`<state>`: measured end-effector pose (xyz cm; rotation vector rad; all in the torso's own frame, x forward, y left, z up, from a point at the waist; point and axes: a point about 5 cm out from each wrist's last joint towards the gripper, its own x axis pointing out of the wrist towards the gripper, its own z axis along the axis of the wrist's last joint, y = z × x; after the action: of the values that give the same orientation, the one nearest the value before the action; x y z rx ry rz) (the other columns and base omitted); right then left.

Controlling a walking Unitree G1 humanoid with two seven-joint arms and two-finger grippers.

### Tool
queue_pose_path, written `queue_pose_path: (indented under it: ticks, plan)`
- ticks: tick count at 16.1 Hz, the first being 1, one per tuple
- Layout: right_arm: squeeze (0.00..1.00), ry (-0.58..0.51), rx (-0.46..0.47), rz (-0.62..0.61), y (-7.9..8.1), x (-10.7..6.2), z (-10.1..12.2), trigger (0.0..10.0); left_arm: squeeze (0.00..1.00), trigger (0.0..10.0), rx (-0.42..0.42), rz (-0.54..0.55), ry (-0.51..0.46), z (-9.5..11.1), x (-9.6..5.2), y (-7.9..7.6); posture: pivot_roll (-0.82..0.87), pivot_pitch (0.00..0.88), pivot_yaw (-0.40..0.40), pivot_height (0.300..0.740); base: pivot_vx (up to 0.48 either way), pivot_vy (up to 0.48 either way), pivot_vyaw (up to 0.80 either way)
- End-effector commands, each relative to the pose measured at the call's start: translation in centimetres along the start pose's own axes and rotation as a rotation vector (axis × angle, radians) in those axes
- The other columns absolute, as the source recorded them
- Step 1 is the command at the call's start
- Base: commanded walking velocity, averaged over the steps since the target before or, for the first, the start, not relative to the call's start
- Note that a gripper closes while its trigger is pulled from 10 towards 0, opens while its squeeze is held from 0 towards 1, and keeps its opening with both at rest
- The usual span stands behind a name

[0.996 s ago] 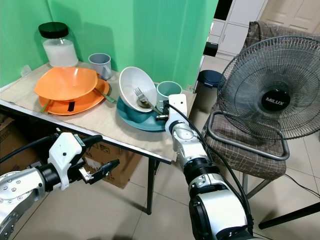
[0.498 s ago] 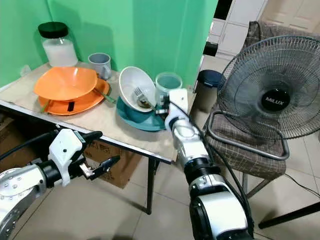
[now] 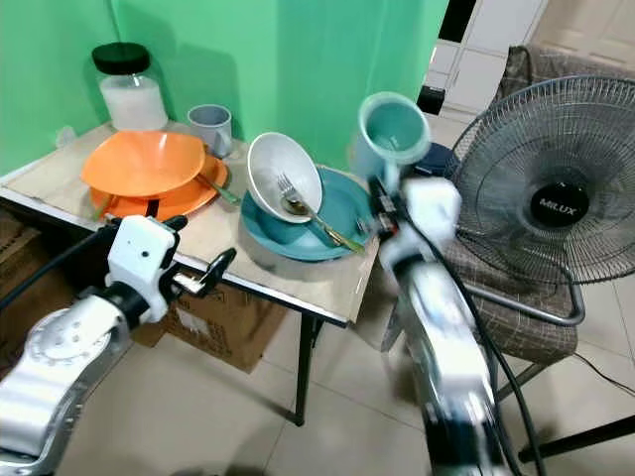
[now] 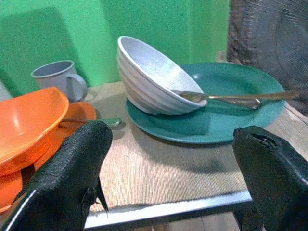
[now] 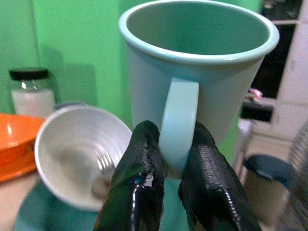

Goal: Setting the table

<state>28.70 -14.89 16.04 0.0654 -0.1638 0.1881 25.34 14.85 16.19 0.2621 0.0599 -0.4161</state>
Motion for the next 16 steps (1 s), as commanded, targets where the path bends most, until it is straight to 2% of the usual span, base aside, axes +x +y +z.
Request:
queue_pose_path:
  ticks: [1,2,3,5,6,8,10,12,13,14,16]
  plan:
    - [0.00,-0.031,-0.005,-0.029,-0.5,-0.4,1.1,10.0,0.00,10.0,0.010,0.021,0.011,0.0,0.2,-0.1,0.03,0.000,-0.073,0.740,0.000,0.000,0.00]
    - [0.00,-0.020,-0.007,-0.049,-0.7,-1.0,1.0,10.0,0.00,10.0,0.026,0.037,0.005,0.0,0.3,-0.2,0.03,0.000,-0.077,0.740,0.000,0.000,-0.80]
    - [0.00,0.039,-0.013,-0.152,-1.6,-2.8,0.2,10.0,0.00,10.0,-0.004,0.092,0.002,0.0,0.4,0.0,0.02,0.000,-0.081,0.740,0.000,0.000,-0.80]
    - [0.00,0.064,0.002,-0.192,-1.9,-3.7,0.1,10.0,0.00,10.0,-0.004,0.122,0.015,-0.2,0.6,0.0,0.02,0.000,-0.084,0.740,0.000,0.000,-0.80]
    - [0.00,0.078,-0.007,-0.202,-1.9,-4.0,0.0,10.0,0.00,10.0,0.006,0.147,0.001,0.0,0.7,0.2,0.02,0.000,-0.087,0.740,0.000,0.000,-0.80]
    - [0.00,0.102,-0.047,-0.231,-2.0,-4.2,-0.2,10.0,0.00,10.0,0.005,0.202,0.013,-0.3,0.9,0.3,0.03,0.000,-0.093,0.740,0.000,0.000,0.00]
    - [0.00,0.112,-0.029,-0.243,-2.0,-4.3,-0.1,10.0,0.00,10.0,-0.008,0.205,-0.010,-0.5,1.0,-0.1,0.02,0.000,-0.091,0.740,0.000,0.000,0.00]
    - [0.00,0.117,0.001,-0.266,-2.3,-4.4,-0.1,10.0,0.00,10.0,-0.022,0.288,-0.055,-0.3,1.2,-0.1,0.02,0.000,-0.091,0.740,0.000,0.000,-0.80]
    - [0.00,0.120,0.011,-0.280,-2.3,-4.4,-0.2,10.0,0.00,10.0,-0.025,0.309,-0.043,-0.3,1.3,0.0,0.02,0.000,-0.094,0.740,0.000,0.000,-0.80]
    - [0.00,0.119,0.010,-0.285,-2.3,-4.4,-0.2,10.0,0.00,10.0,-0.050,0.297,-0.015,-0.6,1.4,0.0,0.02,0.000,-0.094,0.740,0.000,0.000,-0.80]
    - [0.00,0.137,-0.004,-0.293,-2.1,-4.6,-0.6,10.0,0.00,10.0,0.004,0.253,-0.025,-0.7,1.3,-0.2,0.02,0.000,-0.089,0.740,0.000,0.000,-0.80]
